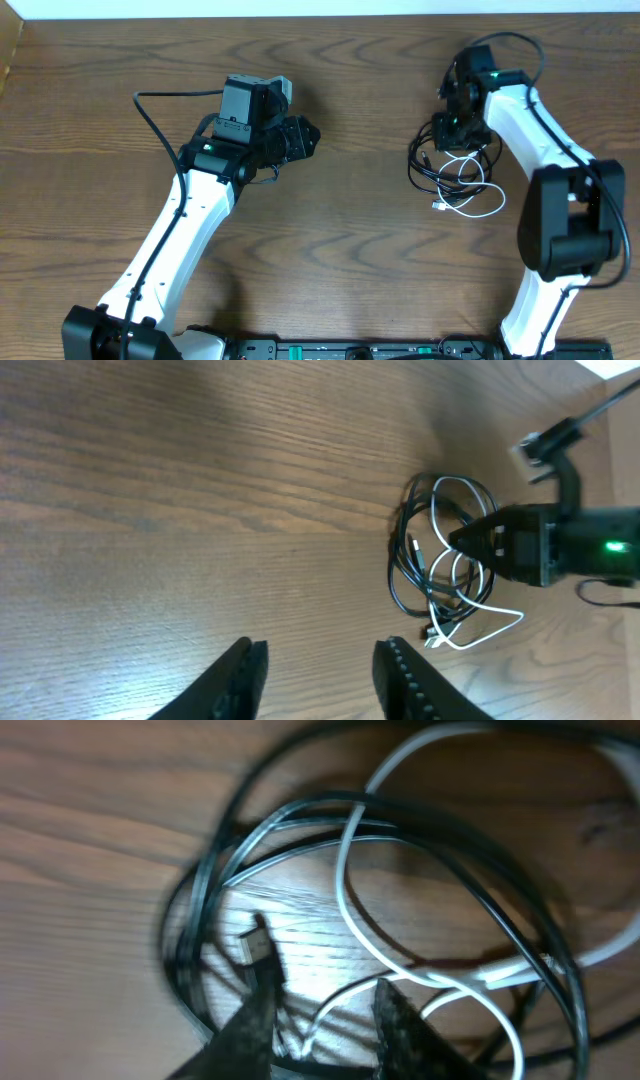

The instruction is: Untangle cables

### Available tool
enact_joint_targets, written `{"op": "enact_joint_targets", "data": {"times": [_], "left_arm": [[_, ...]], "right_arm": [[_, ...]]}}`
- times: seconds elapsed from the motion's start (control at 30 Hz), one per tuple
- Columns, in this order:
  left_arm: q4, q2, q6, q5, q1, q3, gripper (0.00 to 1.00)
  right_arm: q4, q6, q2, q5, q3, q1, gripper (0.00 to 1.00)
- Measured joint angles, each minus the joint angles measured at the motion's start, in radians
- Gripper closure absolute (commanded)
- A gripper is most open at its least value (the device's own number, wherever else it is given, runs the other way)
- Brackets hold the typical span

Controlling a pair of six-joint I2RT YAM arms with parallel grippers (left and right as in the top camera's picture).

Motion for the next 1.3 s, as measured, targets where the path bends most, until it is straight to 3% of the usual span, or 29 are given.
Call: {"op": "enact_joint_targets", "data": {"times": [0.6,0.83,1.03,1.3], "left_arm": [[-0.018,0.0,0.034,0.0,0.0,0.0,0.47],[-0.063,0.0,0.083,0.002,0.0,0.0,0.46],[-0.078,0.0,0.138,0.003,0.0,0.0,0.47],[-0.112,0.0,0.188,0.003,-0.003,0.0,0.46]], "right_arm": [[0.004,-0.042,0.09,0.026,0.003,0.035,0.79],[-0.052,-0.021,0.103,-0.199,0.013,0.031,0.76],[-0.149,0.071,0.11,-0.237,0.055,0.026,0.75],[-0.239,0.352,-0.023,-0.023,0.115,0.022,0.75]]}}
